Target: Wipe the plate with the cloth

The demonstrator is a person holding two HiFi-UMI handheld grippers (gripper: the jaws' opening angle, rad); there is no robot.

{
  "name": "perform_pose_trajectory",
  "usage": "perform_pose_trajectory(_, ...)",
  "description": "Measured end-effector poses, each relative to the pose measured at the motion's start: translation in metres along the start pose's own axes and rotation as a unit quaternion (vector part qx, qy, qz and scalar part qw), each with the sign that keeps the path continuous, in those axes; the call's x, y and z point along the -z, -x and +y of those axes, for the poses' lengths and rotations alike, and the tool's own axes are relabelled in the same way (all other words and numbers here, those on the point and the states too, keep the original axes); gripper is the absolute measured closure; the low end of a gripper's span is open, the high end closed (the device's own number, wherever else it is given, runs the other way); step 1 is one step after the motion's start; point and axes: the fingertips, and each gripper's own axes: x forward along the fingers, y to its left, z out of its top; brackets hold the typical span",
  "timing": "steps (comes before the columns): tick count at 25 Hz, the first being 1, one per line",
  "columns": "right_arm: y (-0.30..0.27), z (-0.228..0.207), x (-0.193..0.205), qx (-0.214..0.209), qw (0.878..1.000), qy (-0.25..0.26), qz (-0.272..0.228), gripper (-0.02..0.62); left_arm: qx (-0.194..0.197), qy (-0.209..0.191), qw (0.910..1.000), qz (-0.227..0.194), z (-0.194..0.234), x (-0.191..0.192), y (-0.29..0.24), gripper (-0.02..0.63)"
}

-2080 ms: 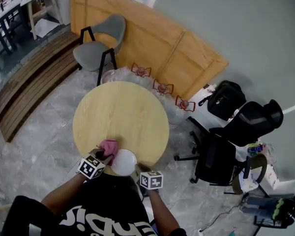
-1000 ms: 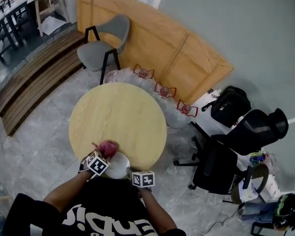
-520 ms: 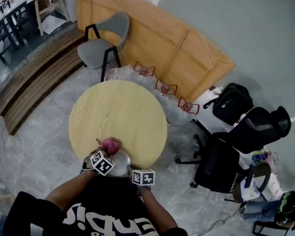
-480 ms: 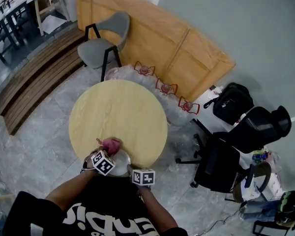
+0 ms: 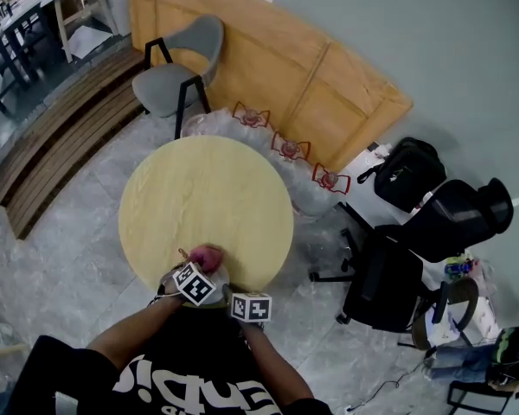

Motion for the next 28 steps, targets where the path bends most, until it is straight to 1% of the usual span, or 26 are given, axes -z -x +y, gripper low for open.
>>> perform_pose_trajectory(6, -0.002, -0.005, -0.006, 0.012, 1.000, -0.025, -0.011, 0.529, 0.024, 0.036, 0.9990, -0.006, -0.008, -0.011, -0.007, 0.543)
perform_pose_trajectory(8, -0.002, -0.005, -0.006, 0.014, 0.999, -0.031, -0.013, 0.529, 0.038, 0.033, 0.9987, -0.006, -0.016, -0.014, -0.007, 0.543)
perform_pose_trajectory(11, -0.001, -0.005, -0.007, 0.014, 0.999, -0.039, -0.017, 0.531, 0.060, 0.012, 0.9981, -0.007, -0.029, -0.014, -0.007, 0.543)
perform_pose_trajectory(15, -0.003, -0.005, -0.007, 0.015, 0.998, -0.056, -0.024, 0.532, 0.089, 0.027, 0.9956, -0.010, -0.041, -0.008, -0.007, 0.543)
perform_pose_trajectory(22, -0.004, -0.006, -0.010, 0.019, 0.998, -0.057, -0.036, 0.535, 0.105, 0.049, 0.9932, -0.008, -0.047, -0.001, -0.003, 0.543)
perform_pose_trajectory(28, -0.005, -0.006, -0.012, 0.029, 0.997, -0.060, -0.047, 0.535, 0.116, 0.047, 0.9922, 0.001, -0.055, 0.011, 0.001, 0.543)
